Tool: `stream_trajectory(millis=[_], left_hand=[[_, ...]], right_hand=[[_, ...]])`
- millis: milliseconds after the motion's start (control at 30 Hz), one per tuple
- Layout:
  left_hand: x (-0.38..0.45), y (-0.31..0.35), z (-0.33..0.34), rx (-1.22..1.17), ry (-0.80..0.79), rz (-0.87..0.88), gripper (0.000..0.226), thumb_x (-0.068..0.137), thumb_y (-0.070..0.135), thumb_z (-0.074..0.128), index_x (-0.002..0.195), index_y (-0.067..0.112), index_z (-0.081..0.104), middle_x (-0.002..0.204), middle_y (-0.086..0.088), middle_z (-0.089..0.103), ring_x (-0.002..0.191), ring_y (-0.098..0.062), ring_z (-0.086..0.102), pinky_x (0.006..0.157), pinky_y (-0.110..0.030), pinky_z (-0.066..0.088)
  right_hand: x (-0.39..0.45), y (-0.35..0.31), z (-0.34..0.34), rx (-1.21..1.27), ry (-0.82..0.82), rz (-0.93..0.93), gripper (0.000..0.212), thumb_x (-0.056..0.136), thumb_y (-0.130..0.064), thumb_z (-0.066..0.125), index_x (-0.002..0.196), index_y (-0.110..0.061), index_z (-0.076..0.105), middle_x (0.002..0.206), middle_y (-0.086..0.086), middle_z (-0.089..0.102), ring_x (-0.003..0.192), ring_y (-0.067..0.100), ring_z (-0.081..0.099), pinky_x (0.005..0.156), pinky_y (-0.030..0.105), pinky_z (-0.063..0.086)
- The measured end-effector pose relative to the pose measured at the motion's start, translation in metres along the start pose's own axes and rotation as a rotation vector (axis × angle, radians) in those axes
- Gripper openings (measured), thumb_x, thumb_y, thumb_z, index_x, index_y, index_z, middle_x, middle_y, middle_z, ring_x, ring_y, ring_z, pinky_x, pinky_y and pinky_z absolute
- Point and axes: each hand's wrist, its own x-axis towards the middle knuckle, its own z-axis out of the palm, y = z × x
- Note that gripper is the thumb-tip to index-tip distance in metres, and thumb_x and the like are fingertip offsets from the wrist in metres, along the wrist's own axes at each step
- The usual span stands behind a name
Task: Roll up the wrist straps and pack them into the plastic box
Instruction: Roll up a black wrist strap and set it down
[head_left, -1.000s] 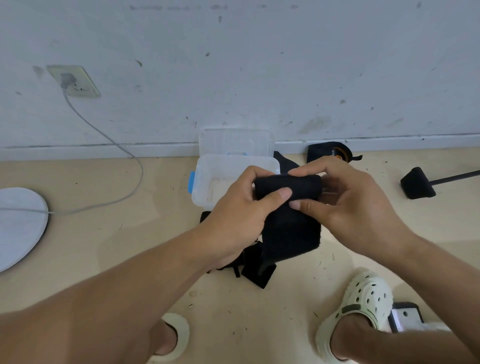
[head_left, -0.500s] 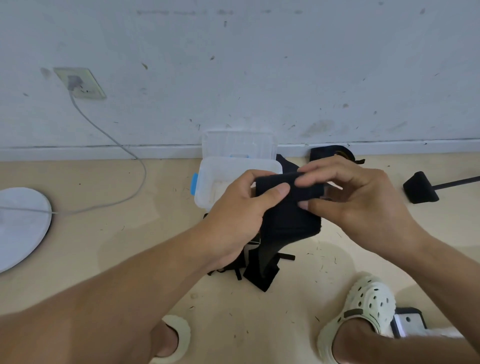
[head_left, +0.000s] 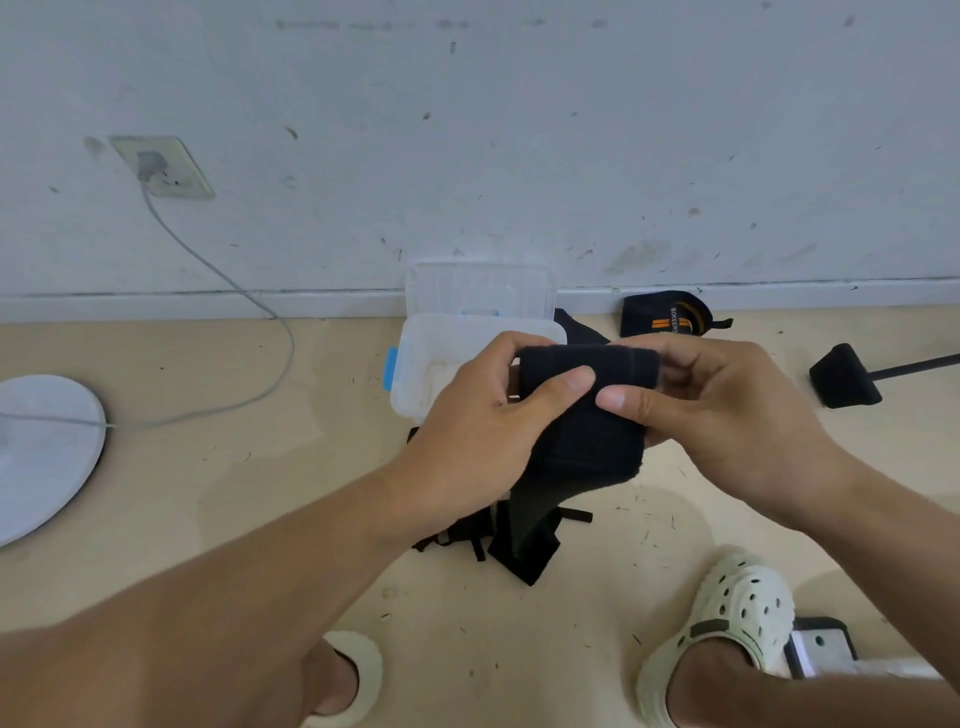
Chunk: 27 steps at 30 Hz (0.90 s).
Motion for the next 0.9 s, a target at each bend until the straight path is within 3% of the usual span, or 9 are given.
stream_trajectory(millis=[100,233,333,433,600,733,900], left_hand=[[0.004,-0.002,0.002,-0.154,-0.045,-0.140,0.056,0.083,0.070,0.063,0.119,0.028,0.066,0.115,0.002,0.075,0.112,-0.020,0.072,0.099,-0.047,0.059],[0.008,-0.004,0.004,-0.243,-0.107,-0.205,0.061,0.081,0.070,0.064,0.126,0.031,0.068,0.123,0.000,0.075,0.119,-0.025,0.070,0.104,-0.051,0.054],[0.008,-0.007,0.001,-0.336,-0.108,-0.243,0.057,0.081,0.055,0.068,0.129,0.025,0.066,0.124,-0.005,0.075,0.118,-0.029,0.070,0.105,-0.053,0.054],[0.008,-0.007,-0.004,-0.336,-0.059,-0.209,0.052,0.076,0.041,0.073,0.125,0.024,0.064,0.124,-0.007,0.072,0.116,-0.030,0.070,0.101,-0.054,0.057],[0.007,-0.005,-0.006,-0.244,-0.066,-0.107,0.045,0.075,0.034,0.076,0.118,0.029,0.063,0.124,-0.006,0.067,0.118,-0.028,0.068,0.099,-0.052,0.058],[0.004,-0.007,-0.004,-0.132,-0.088,-0.078,0.053,0.075,0.049,0.075,0.122,0.028,0.063,0.120,0.001,0.071,0.114,-0.019,0.071,0.100,-0.046,0.058],[0.001,-0.009,-0.005,-0.077,-0.112,-0.081,0.052,0.077,0.050,0.074,0.121,0.024,0.064,0.117,-0.001,0.071,0.111,-0.019,0.071,0.097,-0.046,0.060]], right_hand=[[-0.004,0.007,0.009,-0.113,0.099,-0.146,0.028,0.076,-0.031,0.082,0.102,-0.037,0.075,0.100,-0.003,0.076,0.084,0.036,0.071,0.073,0.055,0.061],[-0.007,0.015,0.016,-0.196,0.198,-0.221,0.041,0.078,-0.011,0.087,0.100,-0.042,0.073,0.097,-0.007,0.071,0.086,0.027,0.068,0.067,0.044,0.059],[-0.007,0.013,0.012,-0.184,0.146,-0.249,0.038,0.076,-0.026,0.084,0.108,-0.044,0.075,0.106,-0.007,0.070,0.093,0.026,0.068,0.079,0.036,0.060],[-0.007,0.003,0.010,-0.014,0.043,-0.118,0.046,0.068,-0.040,0.082,0.113,-0.041,0.078,0.114,-0.006,0.073,0.102,0.022,0.071,0.089,0.028,0.060],[0.000,-0.005,-0.001,0.106,-0.096,0.123,0.060,0.072,-0.033,0.079,0.131,-0.030,0.069,0.115,-0.004,0.078,0.108,0.016,0.074,0.099,0.031,0.052],[0.002,-0.004,-0.004,0.178,-0.129,0.163,0.047,0.066,-0.023,0.081,0.113,-0.024,0.078,0.110,0.004,0.079,0.106,0.024,0.075,0.085,0.024,0.061],[-0.002,-0.002,-0.002,0.154,-0.116,0.132,0.047,0.059,-0.025,0.085,0.106,-0.027,0.080,0.107,0.013,0.077,0.103,0.033,0.074,0.090,0.033,0.063]])
